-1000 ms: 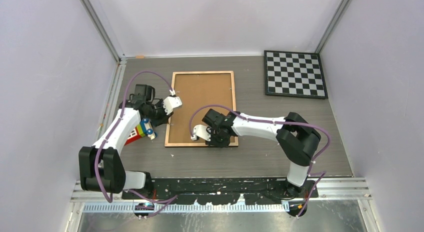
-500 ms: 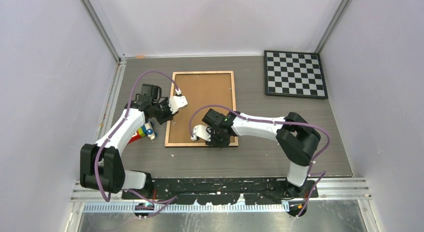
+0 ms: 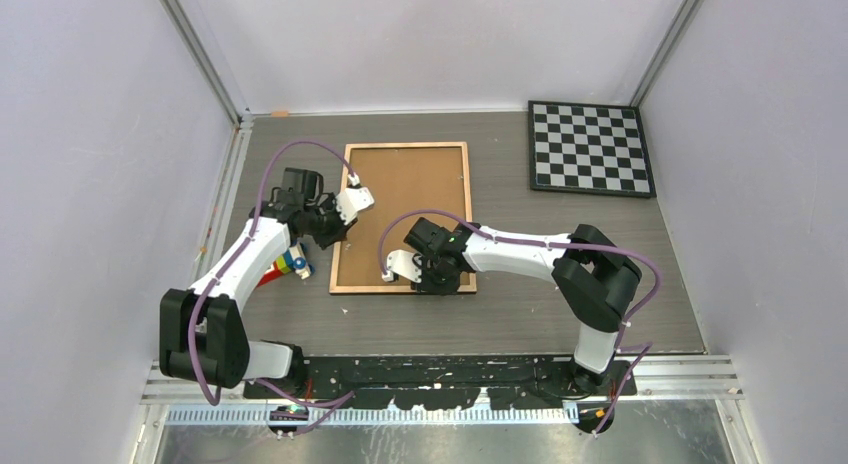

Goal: Take the photo out of the frame

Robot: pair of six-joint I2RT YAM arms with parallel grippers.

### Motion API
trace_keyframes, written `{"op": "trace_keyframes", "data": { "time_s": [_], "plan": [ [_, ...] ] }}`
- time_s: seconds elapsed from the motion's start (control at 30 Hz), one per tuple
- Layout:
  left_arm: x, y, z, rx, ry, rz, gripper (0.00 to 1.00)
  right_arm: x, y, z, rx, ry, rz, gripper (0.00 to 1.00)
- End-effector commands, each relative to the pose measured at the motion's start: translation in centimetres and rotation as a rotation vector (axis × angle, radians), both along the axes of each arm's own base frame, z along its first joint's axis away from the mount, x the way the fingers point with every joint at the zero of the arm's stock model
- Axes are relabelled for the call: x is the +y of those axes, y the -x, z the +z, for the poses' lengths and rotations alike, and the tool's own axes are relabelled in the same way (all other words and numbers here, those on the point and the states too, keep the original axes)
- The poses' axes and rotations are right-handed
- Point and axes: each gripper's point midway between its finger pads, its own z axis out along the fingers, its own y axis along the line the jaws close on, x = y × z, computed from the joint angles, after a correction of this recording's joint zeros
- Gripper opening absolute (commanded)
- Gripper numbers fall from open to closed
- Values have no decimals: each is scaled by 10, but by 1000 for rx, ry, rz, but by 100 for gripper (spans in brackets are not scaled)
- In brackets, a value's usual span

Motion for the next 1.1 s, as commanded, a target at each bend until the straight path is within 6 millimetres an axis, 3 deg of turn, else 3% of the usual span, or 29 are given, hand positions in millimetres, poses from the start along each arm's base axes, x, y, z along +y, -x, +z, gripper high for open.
{"op": "trace_keyframes", "data": {
  "time_s": [0.0,0.23,0.67,0.93,1.07],
  "plan": [
    [5,-10,20,-53,15,66,0,-31,15,-29,80,138,-13,2],
    [10,-11,15,-69,-13,69,0,-31,16,-29,81,135,-18,2],
    [1,11,-3,42,-2,4,0,-31,14,-28,73,130,-22,2],
    [-7,19,5,56,40,-10,0,-30,14,-28,70,126,-17,3],
    [-7,11,15,42,62,37,0,-30,13,-27,66,126,-10,3]
  ]
}}
